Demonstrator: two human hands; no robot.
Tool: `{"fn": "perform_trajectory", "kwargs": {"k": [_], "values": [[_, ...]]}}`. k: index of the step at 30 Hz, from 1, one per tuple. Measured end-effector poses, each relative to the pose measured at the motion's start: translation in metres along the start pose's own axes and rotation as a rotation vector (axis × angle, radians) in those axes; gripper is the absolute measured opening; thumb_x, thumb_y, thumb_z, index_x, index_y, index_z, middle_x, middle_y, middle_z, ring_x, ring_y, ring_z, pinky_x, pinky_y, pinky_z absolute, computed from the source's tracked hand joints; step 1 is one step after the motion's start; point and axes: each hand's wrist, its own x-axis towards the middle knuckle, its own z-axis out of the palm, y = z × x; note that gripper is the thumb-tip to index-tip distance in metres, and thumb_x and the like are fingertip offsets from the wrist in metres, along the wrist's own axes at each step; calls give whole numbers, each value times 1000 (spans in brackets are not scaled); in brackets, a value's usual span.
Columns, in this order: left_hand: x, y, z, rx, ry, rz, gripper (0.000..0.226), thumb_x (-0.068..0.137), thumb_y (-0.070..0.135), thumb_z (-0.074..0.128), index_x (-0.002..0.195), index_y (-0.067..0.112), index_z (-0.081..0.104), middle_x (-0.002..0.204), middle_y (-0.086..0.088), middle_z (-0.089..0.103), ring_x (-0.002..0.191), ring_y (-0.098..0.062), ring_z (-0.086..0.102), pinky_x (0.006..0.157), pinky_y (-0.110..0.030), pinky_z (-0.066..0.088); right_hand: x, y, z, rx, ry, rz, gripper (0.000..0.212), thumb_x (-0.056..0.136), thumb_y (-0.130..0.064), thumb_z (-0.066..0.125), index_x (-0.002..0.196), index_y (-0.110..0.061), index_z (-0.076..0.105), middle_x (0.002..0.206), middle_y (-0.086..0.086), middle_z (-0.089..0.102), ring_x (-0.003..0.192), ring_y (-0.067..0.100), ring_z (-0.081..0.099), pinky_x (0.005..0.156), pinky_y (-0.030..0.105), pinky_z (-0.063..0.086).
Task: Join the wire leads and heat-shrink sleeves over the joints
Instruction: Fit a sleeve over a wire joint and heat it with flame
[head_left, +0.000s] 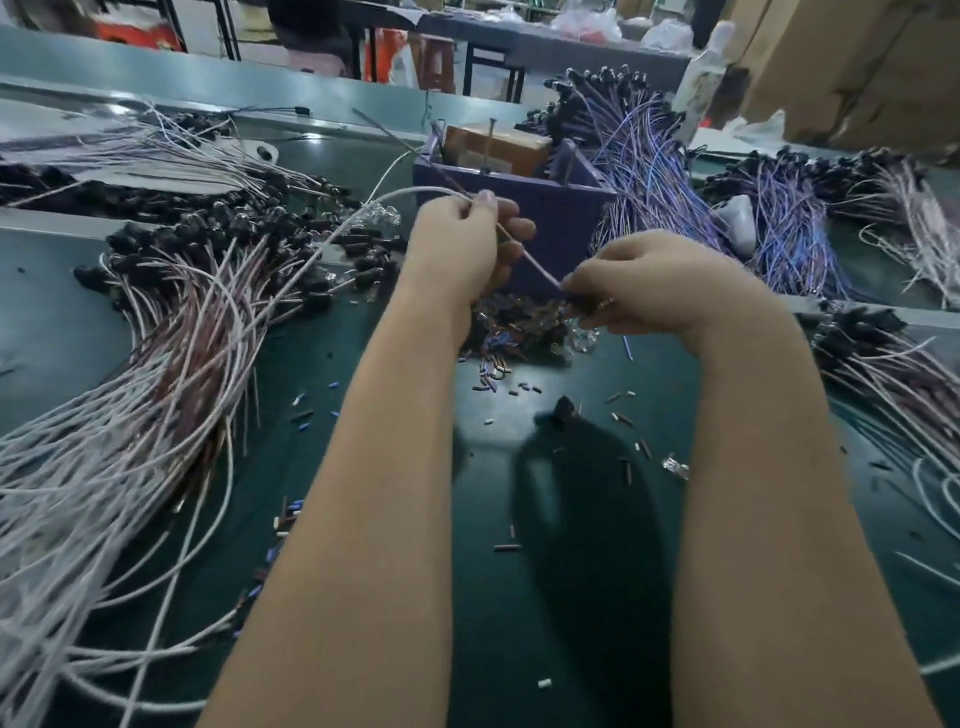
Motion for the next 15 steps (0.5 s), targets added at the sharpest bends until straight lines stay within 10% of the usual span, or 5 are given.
{"fn": "perform_trajectory", "kwargs": {"k": [9,15], "values": [[-7,-3,-2,669,-421,10,28,96,13,47,77,7,67,61,4,67,44,-2,52,44,-14,44,6,-15,14,166,123,-200,23,91,-33,59,74,-21,68,82,4,73,77,21,68,85,44,55],[-9,-4,-1,573,-484,-109,22,97,12,50,89,-2,65,58,-1,68,41,-2,57,43,-13,46,13,-10,20,123,177,-155,21,86,-12,63,66,-18,64,62,0,67,57,11,62,70,31,56]]}}
